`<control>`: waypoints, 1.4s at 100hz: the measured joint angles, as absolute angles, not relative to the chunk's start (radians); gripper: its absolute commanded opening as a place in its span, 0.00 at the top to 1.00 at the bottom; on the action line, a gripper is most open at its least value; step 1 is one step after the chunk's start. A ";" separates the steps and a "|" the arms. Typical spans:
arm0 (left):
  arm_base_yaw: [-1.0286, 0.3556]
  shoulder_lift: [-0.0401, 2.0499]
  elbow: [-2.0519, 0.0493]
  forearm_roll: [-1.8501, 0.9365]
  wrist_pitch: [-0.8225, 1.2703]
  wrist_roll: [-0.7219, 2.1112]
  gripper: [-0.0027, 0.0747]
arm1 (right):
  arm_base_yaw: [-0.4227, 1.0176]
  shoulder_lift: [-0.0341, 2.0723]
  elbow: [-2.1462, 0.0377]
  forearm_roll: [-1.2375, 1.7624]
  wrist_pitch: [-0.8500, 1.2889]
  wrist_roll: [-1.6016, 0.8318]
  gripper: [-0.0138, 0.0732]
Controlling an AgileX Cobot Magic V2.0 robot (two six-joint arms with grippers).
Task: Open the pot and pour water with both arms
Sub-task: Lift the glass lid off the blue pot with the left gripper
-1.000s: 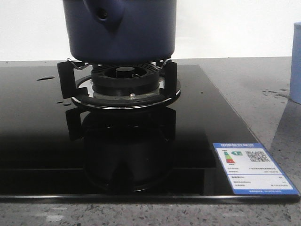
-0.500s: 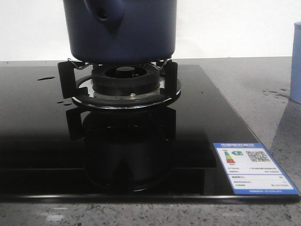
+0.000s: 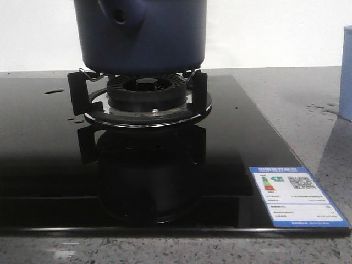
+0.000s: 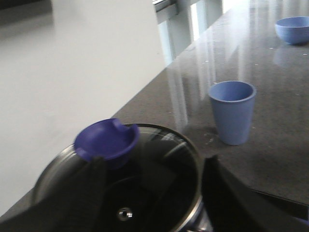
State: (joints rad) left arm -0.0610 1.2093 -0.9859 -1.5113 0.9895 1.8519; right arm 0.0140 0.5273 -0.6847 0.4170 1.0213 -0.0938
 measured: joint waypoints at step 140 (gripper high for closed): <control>-0.231 1.621 -1.184 -1.725 0.898 1.944 0.18 | 0.014 0.527 -0.685 0.417 1.021 -0.102 0.92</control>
State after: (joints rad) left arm -0.2314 1.6213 -1.1836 -1.7248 0.8982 1.9441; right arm 0.0140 0.5273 -0.6847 0.4170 1.0210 -0.1019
